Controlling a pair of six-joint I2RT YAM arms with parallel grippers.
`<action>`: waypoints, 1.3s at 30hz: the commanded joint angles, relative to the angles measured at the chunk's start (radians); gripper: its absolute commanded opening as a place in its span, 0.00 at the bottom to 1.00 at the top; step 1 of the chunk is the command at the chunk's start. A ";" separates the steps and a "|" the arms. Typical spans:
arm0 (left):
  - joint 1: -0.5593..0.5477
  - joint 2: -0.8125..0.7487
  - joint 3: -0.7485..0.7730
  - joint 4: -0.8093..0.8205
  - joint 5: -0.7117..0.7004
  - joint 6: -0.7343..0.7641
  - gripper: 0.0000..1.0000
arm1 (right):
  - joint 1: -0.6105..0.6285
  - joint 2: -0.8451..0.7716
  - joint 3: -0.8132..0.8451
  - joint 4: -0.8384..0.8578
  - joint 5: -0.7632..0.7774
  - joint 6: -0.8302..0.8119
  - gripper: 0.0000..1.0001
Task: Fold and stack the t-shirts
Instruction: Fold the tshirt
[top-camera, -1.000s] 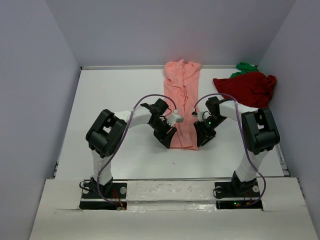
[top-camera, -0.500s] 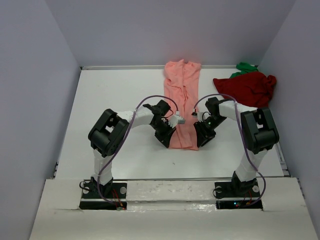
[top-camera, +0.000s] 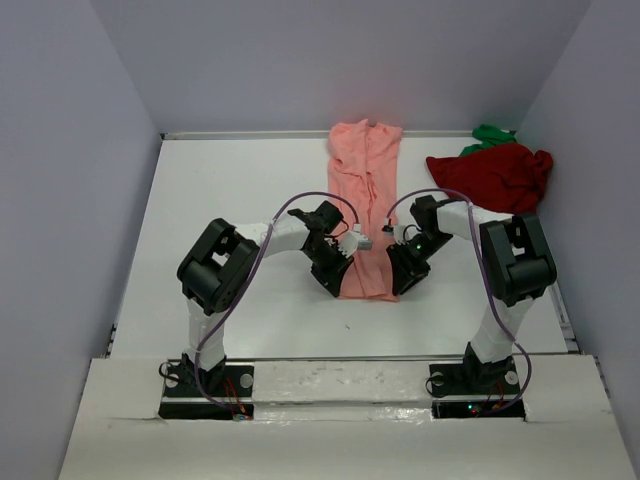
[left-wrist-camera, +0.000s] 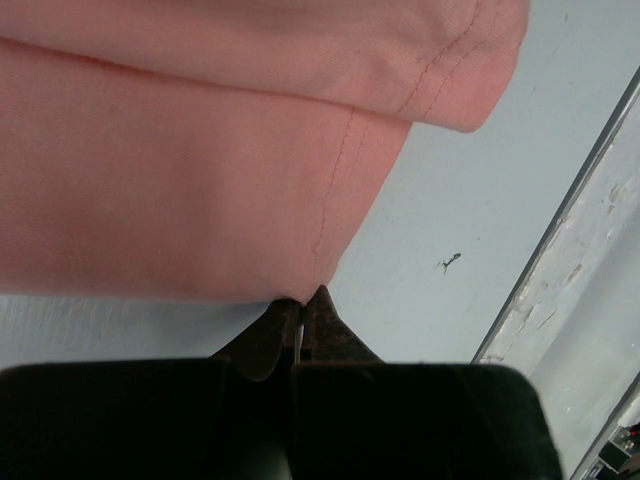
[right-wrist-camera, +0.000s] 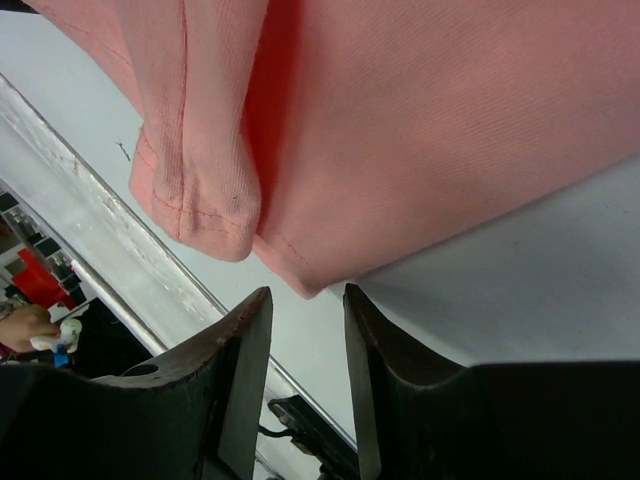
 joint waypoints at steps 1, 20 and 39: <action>-0.011 -0.016 0.018 -0.031 -0.026 0.013 0.00 | -0.008 0.004 0.012 -0.026 -0.021 -0.012 0.42; -0.011 -0.074 -0.004 -0.020 -0.055 0.013 0.00 | -0.008 0.108 0.052 -0.013 -0.018 0.012 0.42; -0.011 -0.078 0.007 -0.034 -0.050 0.022 0.00 | -0.008 0.127 0.087 -0.018 -0.017 0.015 0.00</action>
